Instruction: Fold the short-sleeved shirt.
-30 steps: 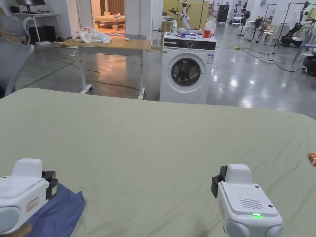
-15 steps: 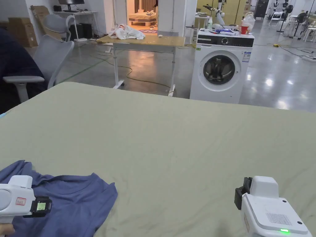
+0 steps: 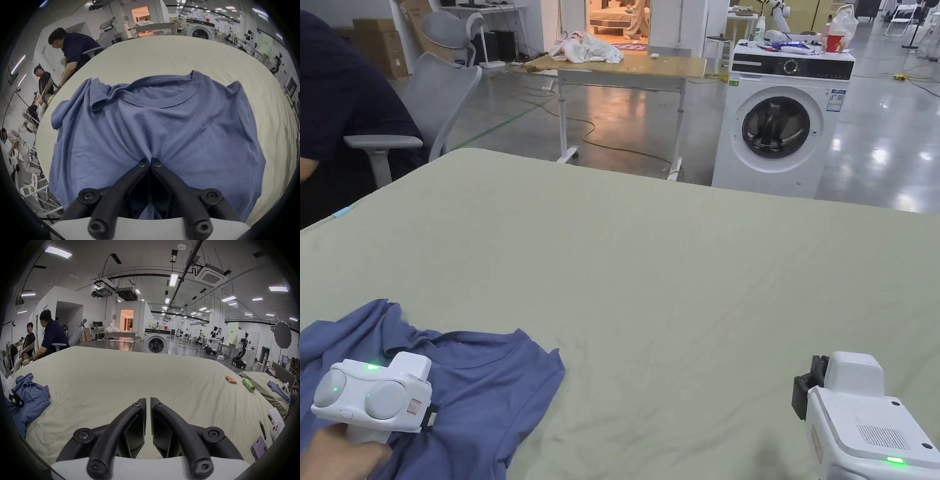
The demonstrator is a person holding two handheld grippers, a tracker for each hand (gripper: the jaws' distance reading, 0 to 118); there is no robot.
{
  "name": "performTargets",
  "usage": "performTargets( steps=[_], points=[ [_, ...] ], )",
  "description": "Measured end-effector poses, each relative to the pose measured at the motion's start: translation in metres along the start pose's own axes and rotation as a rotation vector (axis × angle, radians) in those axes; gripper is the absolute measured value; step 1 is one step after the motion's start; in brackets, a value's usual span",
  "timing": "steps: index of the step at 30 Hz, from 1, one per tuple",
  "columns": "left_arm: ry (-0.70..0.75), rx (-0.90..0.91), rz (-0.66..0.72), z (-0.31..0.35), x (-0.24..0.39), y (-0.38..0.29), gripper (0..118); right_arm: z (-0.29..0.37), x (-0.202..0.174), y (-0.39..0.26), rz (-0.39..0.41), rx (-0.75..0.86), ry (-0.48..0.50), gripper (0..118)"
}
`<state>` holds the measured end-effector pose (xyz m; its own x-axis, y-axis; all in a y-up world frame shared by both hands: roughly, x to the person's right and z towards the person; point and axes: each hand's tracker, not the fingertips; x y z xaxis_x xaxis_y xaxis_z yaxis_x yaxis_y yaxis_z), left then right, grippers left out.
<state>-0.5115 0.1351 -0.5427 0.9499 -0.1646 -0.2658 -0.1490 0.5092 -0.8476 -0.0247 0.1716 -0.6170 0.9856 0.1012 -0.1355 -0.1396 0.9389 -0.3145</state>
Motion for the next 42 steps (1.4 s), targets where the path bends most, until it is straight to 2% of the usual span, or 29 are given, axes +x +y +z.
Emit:
performTargets(
  steps=[5,11,20,24,30,37,42],
  points=[
    [-0.092,0.140,0.133,0.021,-0.027,-0.010,0,0.002,0.001,0.000,0.000,0.003,0.001,5],
    [-0.191,0.317,0.192,0.061,-0.048,-0.008,0,0.007,0.000,0.000,-0.029,0.013,0.004,5],
    [-0.237,0.538,0.265,0.124,-0.063,0.025,0,0.014,-0.002,0.004,-0.030,0.019,0.012,5],
    [-0.250,0.614,0.216,0.153,-0.052,0.053,0,0.017,0.003,0.009,-0.035,0.033,0.007,5],
    [-0.365,0.745,0.161,0.189,-0.025,0.100,0,0.026,0.017,0.019,-0.051,0.066,-0.010,5],
    [-0.504,0.849,0.042,0.227,0.038,0.159,0,0.042,0.039,0.030,-0.069,0.102,-0.046,5],
    [-0.618,0.877,-0.054,0.247,0.107,0.190,0,0.052,0.061,0.032,-0.082,0.120,-0.088,5]
  ],
)
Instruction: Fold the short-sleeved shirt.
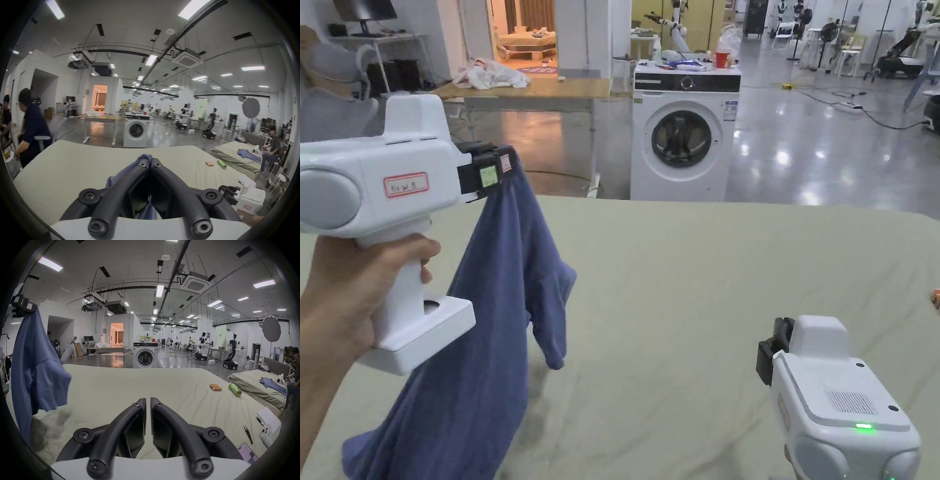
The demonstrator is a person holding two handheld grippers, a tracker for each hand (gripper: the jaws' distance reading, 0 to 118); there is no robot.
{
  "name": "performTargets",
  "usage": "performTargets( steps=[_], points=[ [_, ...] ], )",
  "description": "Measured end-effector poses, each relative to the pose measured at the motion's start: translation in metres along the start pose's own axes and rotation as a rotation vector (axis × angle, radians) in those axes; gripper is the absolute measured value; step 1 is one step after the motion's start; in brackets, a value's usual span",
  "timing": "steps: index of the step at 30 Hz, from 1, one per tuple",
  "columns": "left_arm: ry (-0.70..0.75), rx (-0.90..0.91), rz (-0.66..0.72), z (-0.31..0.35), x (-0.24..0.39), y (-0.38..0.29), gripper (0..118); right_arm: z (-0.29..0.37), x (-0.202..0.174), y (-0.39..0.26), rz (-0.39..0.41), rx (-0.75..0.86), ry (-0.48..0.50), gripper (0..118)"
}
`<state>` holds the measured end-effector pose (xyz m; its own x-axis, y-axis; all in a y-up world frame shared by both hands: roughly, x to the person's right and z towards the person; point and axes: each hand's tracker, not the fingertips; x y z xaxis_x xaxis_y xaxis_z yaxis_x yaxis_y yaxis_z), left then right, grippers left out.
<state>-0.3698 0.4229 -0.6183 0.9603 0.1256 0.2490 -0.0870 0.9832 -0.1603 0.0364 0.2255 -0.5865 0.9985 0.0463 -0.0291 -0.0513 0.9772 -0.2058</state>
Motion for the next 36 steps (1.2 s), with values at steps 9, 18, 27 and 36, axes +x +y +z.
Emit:
performTargets(
  steps=[9,18,27,36],
  points=[
    [-0.271,-0.114,0.012,-0.091,0.108,-0.041,0,0.015,0.042,0.001,-0.004,0.012,-0.088,5],
    [-0.403,-0.312,0.016,-0.126,0.164,-0.150,0,0.021,0.066,-0.009,-0.004,-0.020,-0.140,5],
    [-0.338,-0.307,0.063,-0.108,0.139,-0.183,80,0.022,0.064,-0.011,0.003,-0.031,-0.133,5],
    [0.014,-0.125,0.020,-0.053,0.070,-0.165,66,0.017,0.036,0.017,0.007,0.043,-0.089,5]
  ],
)
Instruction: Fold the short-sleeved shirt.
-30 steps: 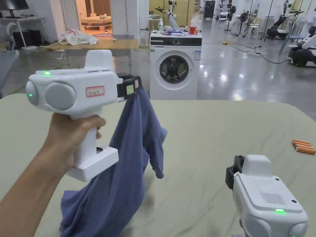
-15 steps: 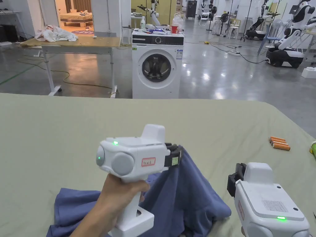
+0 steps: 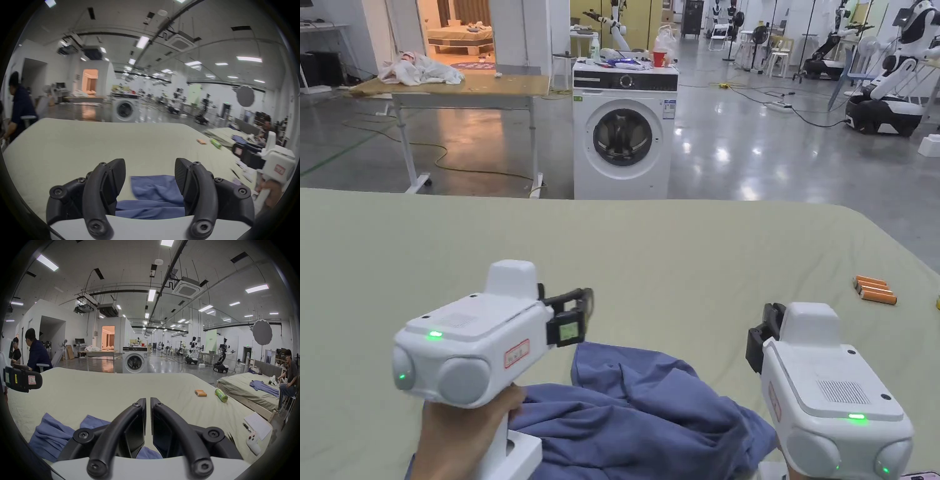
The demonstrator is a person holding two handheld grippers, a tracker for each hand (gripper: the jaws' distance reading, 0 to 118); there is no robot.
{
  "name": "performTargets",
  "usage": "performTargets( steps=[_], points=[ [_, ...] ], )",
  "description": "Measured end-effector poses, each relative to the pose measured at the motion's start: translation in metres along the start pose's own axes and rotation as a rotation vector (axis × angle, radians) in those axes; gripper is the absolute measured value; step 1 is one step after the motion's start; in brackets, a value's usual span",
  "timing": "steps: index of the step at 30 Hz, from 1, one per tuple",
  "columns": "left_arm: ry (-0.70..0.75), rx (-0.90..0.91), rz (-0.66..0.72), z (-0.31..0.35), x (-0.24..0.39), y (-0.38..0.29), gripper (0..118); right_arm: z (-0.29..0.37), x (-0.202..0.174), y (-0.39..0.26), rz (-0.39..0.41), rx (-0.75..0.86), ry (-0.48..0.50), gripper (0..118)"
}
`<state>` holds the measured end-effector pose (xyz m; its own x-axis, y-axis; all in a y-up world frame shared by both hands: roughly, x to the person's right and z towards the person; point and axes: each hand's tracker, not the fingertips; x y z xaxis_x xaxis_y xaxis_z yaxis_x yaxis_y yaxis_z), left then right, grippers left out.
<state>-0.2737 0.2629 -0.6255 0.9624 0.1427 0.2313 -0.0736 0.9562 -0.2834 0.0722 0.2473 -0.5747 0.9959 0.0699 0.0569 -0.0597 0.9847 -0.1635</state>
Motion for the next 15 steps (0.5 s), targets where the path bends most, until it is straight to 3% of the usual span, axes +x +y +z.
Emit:
performTargets(
  steps=[2,6,8,15],
  points=[
    [0.085,0.029,0.007,0.013,-0.013,-0.003,56,-0.001,-0.009,0.005,0.004,0.016,0.016,5],
    [0.229,0.048,-0.001,0.031,-0.037,-0.011,6,-0.006,-0.029,0.011,0.025,0.045,0.045,5],
    [0.288,0.057,-0.024,0.037,-0.047,-0.016,0,-0.009,-0.035,0.012,0.027,0.049,0.054,5],
    [0.342,0.023,-0.007,0.049,-0.076,-0.035,0,-0.014,-0.048,0.015,0.019,0.057,0.075,5]
  ],
)
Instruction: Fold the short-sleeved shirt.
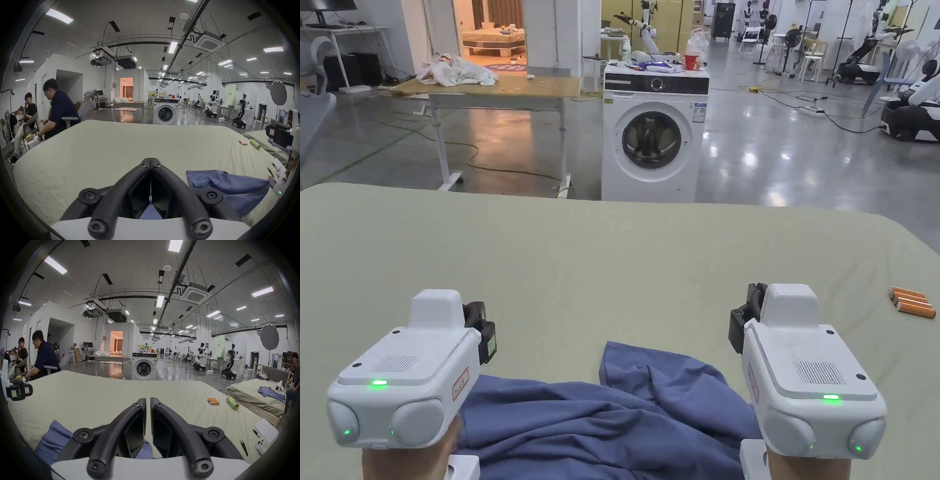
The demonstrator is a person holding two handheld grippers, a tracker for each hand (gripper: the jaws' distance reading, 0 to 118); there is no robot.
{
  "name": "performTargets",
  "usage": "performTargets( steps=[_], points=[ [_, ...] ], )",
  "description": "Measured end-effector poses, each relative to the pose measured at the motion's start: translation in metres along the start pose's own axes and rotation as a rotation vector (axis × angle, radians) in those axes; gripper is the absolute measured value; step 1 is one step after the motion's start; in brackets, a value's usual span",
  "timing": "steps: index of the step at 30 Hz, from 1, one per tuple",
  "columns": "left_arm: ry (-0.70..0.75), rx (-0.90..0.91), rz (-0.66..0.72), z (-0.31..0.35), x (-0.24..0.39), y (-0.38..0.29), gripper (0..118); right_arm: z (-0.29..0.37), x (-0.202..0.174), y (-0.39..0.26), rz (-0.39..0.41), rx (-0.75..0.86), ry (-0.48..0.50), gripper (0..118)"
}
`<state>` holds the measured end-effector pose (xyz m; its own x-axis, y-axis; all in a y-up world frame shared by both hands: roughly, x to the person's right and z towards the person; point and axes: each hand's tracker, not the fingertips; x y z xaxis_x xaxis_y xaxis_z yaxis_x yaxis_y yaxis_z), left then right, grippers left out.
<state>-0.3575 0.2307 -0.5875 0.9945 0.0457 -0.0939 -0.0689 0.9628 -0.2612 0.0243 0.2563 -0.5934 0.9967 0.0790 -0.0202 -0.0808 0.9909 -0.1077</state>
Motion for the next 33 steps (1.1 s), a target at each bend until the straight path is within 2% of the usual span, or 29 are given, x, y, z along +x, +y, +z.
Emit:
performTargets(
  steps=[4,13,14,16,18,19,23,25,27,29,33],
  points=[
    [0.018,-0.072,0.031,-0.015,-0.024,-0.009,0,0.000,-0.005,-0.002,0.011,-0.009,0.019,5],
    [-0.037,-0.407,0.069,-0.112,-0.070,-0.023,0,-0.001,0.000,-0.021,0.013,-0.063,0.020,5],
    [-0.052,-0.446,0.082,-0.122,-0.072,-0.027,5,-0.001,0.002,-0.023,0.013,-0.068,0.018,5],
    [-0.057,-0.533,0.105,-0.143,-0.075,-0.036,29,-0.001,0.006,-0.026,0.011,-0.082,0.009,5],
    [-0.067,-0.609,0.129,-0.163,-0.079,-0.048,58,-0.001,0.010,-0.031,0.012,-0.093,-0.003,5],
    [-0.053,-0.644,0.147,-0.170,-0.080,-0.054,61,-0.001,0.013,-0.033,0.015,-0.100,-0.008,5],
    [-0.030,-0.709,0.158,-0.189,-0.077,-0.076,61,0.001,0.025,-0.039,0.024,-0.121,-0.031,5],
    [-0.002,-0.751,0.102,-0.195,-0.072,-0.084,59,0.001,0.031,-0.042,0.023,-0.132,-0.043,5],
    [0.018,-0.720,0.047,-0.193,-0.065,-0.086,55,0.001,0.036,-0.044,0.027,-0.143,-0.055,5],
    [0.022,-0.699,-0.027,-0.191,-0.052,-0.085,42,0.002,0.041,-0.045,0.026,-0.154,-0.068,5],
    [-0.035,-0.704,-0.188,-0.186,-0.026,-0.083,3,-0.001,0.051,-0.053,0.011,-0.176,-0.081,5]
  ],
)
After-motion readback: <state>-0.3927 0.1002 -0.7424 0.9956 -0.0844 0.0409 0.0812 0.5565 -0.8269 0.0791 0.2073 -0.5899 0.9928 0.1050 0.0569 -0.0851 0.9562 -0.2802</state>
